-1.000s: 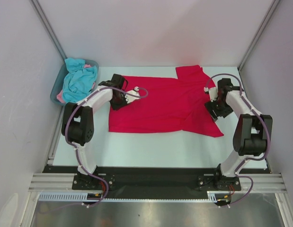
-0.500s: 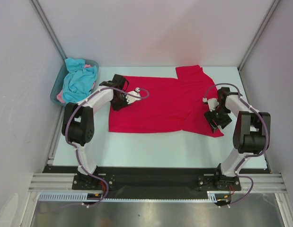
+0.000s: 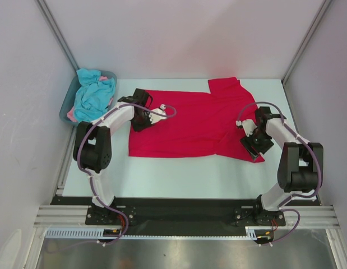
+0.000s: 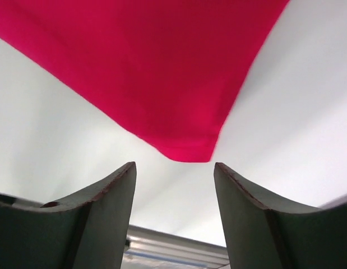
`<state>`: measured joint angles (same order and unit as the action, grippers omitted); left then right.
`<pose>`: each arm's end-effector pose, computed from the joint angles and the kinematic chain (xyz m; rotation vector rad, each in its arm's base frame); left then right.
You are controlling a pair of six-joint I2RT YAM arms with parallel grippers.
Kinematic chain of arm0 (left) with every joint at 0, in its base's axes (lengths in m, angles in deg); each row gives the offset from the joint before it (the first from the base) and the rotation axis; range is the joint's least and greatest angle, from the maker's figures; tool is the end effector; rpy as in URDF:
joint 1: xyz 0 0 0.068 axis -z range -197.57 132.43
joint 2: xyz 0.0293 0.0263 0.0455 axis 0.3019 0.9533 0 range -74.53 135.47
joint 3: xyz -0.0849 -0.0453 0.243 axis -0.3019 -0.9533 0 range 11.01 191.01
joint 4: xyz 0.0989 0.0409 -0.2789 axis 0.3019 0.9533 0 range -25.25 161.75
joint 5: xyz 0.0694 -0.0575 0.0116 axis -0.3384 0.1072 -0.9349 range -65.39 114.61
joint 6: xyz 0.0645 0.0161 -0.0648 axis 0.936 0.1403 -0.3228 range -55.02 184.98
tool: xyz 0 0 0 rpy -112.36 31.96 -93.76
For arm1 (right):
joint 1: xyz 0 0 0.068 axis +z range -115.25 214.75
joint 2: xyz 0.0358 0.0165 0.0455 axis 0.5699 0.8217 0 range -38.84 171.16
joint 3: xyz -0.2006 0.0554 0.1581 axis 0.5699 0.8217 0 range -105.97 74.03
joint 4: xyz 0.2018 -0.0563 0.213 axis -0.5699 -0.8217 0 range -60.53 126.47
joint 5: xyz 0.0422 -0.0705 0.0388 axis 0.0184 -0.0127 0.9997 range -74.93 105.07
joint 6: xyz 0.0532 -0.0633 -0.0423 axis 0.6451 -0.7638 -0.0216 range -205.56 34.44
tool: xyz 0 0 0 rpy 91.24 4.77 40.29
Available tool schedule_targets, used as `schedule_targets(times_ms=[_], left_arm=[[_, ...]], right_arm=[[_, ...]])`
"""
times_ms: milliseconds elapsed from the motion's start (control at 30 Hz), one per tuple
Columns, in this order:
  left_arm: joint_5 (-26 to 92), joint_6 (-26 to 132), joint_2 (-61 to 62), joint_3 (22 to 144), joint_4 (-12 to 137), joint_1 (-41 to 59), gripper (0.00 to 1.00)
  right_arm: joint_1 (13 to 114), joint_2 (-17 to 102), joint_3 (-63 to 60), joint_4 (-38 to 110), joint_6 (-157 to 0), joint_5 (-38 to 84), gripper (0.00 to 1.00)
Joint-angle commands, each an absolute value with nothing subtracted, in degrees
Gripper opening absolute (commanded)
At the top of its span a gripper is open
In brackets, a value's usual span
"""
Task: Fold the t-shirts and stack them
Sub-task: Fold the tshirt
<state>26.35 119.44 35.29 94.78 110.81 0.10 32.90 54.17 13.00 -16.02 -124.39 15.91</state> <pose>0.4144 -0.1346 0.1298 1.6741 2.2870 0.0997 0.3213 -0.0091 0.1087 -0.9671 2.8883 -0.0301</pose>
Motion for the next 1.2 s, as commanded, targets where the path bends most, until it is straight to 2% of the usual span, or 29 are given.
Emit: schedule_targets(times_ms=[0,600,733,800,1000,1033,1133,1167], left_arm=[[27.42,118.86,33.13,95.21,111.24,0.97,0.31],[27.16,118.24,33.57,95.74,111.07,1.23,0.31],[27.16,118.15,33.48,95.74,111.07,1.32,0.31],[26.98,118.07,33.31,95.65,111.07,1.32,0.31],[26.28,118.42,33.04,95.47,111.16,1.41,0.3],[26.28,118.33,33.04,95.47,111.16,1.32,0.31],[26.28,118.33,33.13,95.56,111.16,1.32,0.31],[26.28,118.33,33.39,95.65,111.16,1.32,0.31]], right_arm=[[36.31,51.07,13.56,-12.05,-125.37,10.16,0.63],[46.34,50.98,19.1,-7.05,-124.93,6.55,0.64],[47.22,52.82,20.85,-3.35,-124.67,3.91,0.51],[47.4,53.61,20.86,-2.12,-124.32,3.21,0.48],[47.58,54.32,20.77,-0.89,-124.67,2.94,0.23],[47.58,54.15,20.68,-0.8,-124.58,2.68,0.14],[47.75,53.53,20.24,-1.32,-124.93,1.98,0.0],[47.93,53.09,19.98,-1.67,-124.85,2.15,0.0]])
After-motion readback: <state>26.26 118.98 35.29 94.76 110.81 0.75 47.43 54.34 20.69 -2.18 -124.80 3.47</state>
